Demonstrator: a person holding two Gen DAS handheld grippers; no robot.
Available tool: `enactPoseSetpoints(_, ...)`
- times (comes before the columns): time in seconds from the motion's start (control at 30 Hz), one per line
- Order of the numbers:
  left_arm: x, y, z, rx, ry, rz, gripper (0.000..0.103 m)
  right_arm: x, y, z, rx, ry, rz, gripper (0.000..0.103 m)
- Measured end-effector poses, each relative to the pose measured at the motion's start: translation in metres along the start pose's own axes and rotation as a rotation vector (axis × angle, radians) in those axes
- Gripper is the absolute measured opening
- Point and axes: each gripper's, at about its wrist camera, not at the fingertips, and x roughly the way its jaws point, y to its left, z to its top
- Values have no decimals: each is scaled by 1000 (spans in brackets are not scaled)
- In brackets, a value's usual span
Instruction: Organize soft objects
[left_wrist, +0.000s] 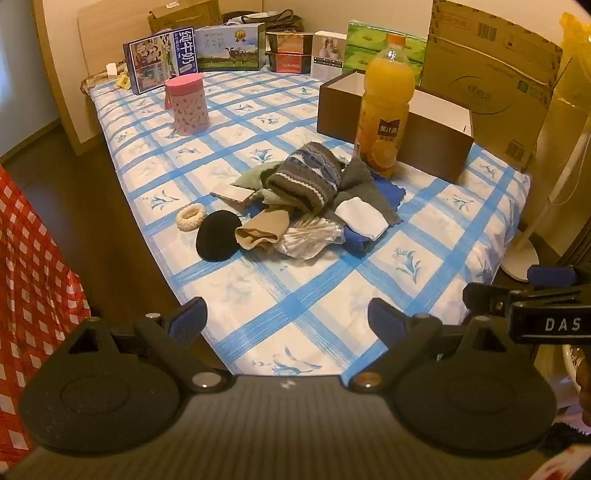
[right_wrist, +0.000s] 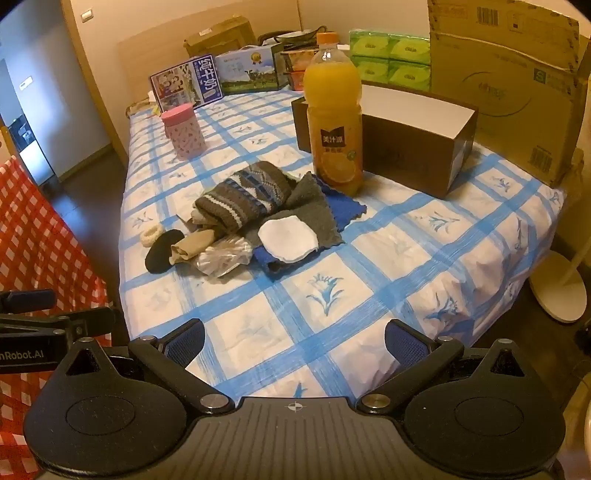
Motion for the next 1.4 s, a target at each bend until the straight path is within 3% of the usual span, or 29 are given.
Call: enactPoseSetpoints(1.4,0,0,0,-1,-11,-7,93,-4,1,3,-6,-21,-4,103)
